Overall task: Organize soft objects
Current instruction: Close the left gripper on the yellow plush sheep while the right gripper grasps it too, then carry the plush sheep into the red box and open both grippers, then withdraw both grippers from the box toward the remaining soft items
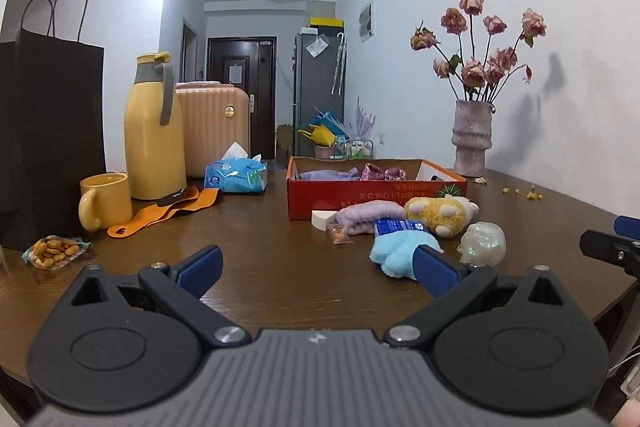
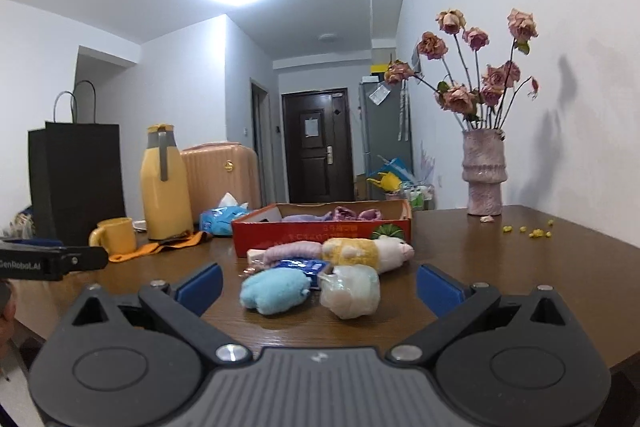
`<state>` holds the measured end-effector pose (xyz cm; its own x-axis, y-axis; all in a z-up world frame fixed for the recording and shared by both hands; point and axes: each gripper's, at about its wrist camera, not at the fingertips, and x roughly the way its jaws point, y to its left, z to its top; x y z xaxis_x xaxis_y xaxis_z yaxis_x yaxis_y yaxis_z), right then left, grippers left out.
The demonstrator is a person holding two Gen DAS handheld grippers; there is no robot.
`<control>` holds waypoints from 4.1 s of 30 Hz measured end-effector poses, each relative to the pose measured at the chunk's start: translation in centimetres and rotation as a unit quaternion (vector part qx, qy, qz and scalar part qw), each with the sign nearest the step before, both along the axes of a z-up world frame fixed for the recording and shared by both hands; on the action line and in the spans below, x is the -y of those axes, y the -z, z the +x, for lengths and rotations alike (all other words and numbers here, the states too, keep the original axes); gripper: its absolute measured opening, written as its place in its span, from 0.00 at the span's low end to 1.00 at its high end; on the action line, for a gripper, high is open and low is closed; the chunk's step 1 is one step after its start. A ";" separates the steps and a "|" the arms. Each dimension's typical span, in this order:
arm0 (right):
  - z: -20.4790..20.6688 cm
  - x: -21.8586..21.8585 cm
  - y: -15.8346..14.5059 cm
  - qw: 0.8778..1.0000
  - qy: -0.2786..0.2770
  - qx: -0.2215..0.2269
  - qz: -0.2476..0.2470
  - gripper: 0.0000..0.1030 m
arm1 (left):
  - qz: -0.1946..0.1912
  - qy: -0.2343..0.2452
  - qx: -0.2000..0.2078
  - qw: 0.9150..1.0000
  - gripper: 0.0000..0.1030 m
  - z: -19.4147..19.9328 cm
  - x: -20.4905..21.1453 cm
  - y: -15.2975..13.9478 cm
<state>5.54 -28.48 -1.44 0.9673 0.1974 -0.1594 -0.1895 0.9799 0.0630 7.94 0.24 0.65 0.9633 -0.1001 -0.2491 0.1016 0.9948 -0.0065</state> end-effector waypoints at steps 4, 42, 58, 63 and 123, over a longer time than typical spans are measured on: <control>1.1 0.4 -0.1 1.000 0.008 -0.015 0.005 1.00 | 0.000 0.004 -0.004 1.000 1.00 1.7 0.7 -0.3; 26.9 10.5 1.4 0.972 0.040 -0.214 0.088 0.56 | -0.093 0.241 -0.267 0.928 0.75 32.0 16.9 2.5; 26.0 11.4 0.6 0.953 -0.002 -0.215 0.214 0.49 | -0.151 0.251 -0.199 0.935 0.44 28.5 15.1 -0.6; 25.2 8.9 -3.2 0.964 -0.040 -0.181 0.193 0.49 | -0.171 0.228 -0.160 0.945 0.44 26.7 11.7 -3.2; 19.0 2.1 -11.6 0.999 0.027 0.005 -0.045 0.97 | 0.008 0.001 0.053 0.999 0.87 13.2 1.6 -8.6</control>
<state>24.53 -30.57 10.13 0.9777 0.1297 -0.1653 -0.1361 0.9903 -0.0278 21.16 -1.38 9.26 0.9843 -0.0986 -0.1466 0.1028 0.9945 0.0210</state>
